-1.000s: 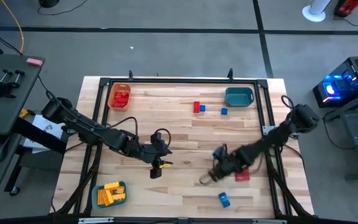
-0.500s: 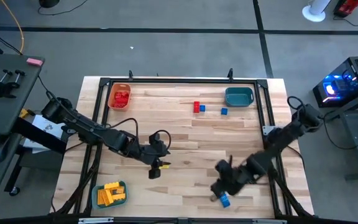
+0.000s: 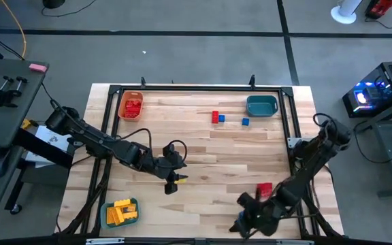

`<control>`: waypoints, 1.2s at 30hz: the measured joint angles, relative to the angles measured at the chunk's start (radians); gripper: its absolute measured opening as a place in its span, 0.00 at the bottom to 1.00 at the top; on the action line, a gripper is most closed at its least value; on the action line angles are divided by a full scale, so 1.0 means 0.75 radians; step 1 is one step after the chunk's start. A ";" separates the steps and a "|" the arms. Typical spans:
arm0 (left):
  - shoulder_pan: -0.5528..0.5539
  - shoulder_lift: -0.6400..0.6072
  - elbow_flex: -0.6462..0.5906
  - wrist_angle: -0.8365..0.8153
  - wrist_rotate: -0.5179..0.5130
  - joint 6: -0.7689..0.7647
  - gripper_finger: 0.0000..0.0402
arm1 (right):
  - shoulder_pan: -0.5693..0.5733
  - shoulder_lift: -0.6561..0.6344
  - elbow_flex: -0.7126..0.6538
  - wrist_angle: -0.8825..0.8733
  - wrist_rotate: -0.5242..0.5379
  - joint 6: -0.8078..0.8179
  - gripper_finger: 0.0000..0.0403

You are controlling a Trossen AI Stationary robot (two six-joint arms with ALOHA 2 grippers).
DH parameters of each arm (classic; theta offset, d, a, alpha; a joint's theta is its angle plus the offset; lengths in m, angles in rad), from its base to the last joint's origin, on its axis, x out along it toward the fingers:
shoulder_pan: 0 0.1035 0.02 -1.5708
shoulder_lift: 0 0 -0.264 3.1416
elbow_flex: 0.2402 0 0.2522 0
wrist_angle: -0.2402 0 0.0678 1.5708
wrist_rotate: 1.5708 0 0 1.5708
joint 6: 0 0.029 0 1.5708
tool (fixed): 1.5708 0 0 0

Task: Sort blocks
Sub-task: Put the blue game piece into the blue bin

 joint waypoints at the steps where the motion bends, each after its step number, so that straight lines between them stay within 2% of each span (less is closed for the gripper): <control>1: 0.000 0.000 0.000 0.001 -0.002 0.000 0.48 | -0.016 0.041 0.074 -0.082 -0.061 -0.022 0.00; 3: 0.002 0.000 0.000 0.002 -0.013 0.001 0.48 | -0.041 0.138 0.242 -0.371 -0.212 -0.062 0.00; 5: 0.003 0.000 0.000 0.003 -0.030 0.001 0.48 | -0.052 0.242 0.409 -0.752 -0.296 -0.089 0.00; 8: 0.008 0.000 0.000 0.002 -0.033 0.011 0.48 | -0.039 0.371 0.607 -1.181 -0.279 -0.033 0.00; 11: 0.018 0.000 0.000 0.002 -0.034 0.011 0.48 | -0.032 0.447 0.707 -1.354 -0.279 -0.028 0.00; 16: 0.020 0.000 0.000 0.001 -0.032 0.012 0.48 | -0.022 0.471 0.695 -1.198 -0.252 -0.017 0.07; 23: 0.020 0.000 0.000 0.001 -0.031 0.025 0.49 | 0.030 0.474 0.530 -1.016 -0.280 0.257 0.35; 28: 0.020 0.000 0.000 0.001 -0.021 0.025 0.49 | 0.029 0.473 0.474 -0.965 -0.292 0.280 0.50; 31: 0.020 0.000 0.000 0.001 -0.021 0.024 0.49 | 0.025 0.473 0.405 -0.879 -0.322 0.278 0.54; 36: 0.020 0.000 0.000 0.001 -0.021 0.021 0.49 | 0.019 0.473 0.308 -0.785 -0.327 0.329 0.54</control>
